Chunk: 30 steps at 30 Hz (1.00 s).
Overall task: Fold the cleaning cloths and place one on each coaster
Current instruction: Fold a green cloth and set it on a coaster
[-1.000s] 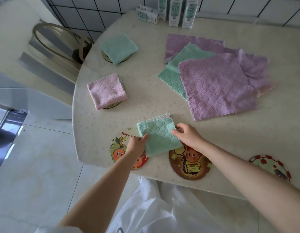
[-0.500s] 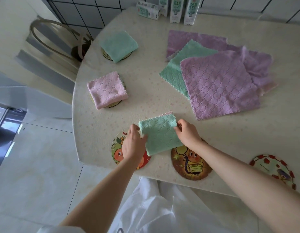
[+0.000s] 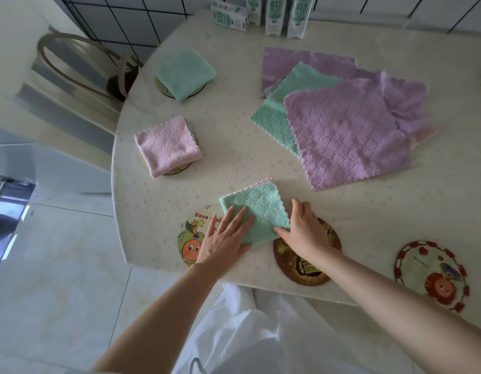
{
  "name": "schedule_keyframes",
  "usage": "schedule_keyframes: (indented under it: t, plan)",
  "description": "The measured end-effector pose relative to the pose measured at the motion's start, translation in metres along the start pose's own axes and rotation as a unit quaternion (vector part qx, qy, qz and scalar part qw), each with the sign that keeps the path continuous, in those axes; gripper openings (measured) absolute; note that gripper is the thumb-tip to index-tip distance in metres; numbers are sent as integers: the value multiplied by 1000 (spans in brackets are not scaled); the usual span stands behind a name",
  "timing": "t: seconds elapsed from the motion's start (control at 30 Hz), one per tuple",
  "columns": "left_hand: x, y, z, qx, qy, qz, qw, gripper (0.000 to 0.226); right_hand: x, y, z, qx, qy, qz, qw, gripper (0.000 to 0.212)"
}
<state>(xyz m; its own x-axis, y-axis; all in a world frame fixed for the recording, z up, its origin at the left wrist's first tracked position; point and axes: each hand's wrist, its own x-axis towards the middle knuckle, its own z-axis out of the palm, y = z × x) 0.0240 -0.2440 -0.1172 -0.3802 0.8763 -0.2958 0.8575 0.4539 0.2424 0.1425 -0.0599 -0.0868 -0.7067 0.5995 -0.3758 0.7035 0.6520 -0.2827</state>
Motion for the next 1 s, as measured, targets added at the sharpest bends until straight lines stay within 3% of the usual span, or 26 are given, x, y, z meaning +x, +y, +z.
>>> schedule_keyframes:
  t: [0.2,0.3,0.37,0.5,0.63,0.7,0.77,0.87,1.0]
  plan:
    - [-1,4,-8,-62,1,-19,998,61,-4,-5,-6,107,9,35,994,62]
    - [0,11,-16,-145,109,-78,980,44,-3,-6,-9,160,3,44,986,53]
    - [3,16,-23,-249,163,-176,938,38,-1,-9,-9,203,-6,72,977,48]
    - [13,24,-39,-459,141,-372,794,41,5,-12,-12,291,-12,155,944,46]
    - [22,23,-44,-586,117,-452,662,33,10,-10,-17,385,-41,216,896,31]
    - [27,19,-44,-639,86,-460,610,27,14,-12,-17,427,-59,247,868,36]
    - [27,17,-47,-675,60,-452,580,22,16,-15,-18,466,-85,275,837,50]
    - [30,16,-54,-706,28,-439,554,25,17,-19,-24,518,-105,267,806,35]
    - [28,10,-65,-717,21,-400,570,27,15,-26,-32,551,-114,213,799,39]
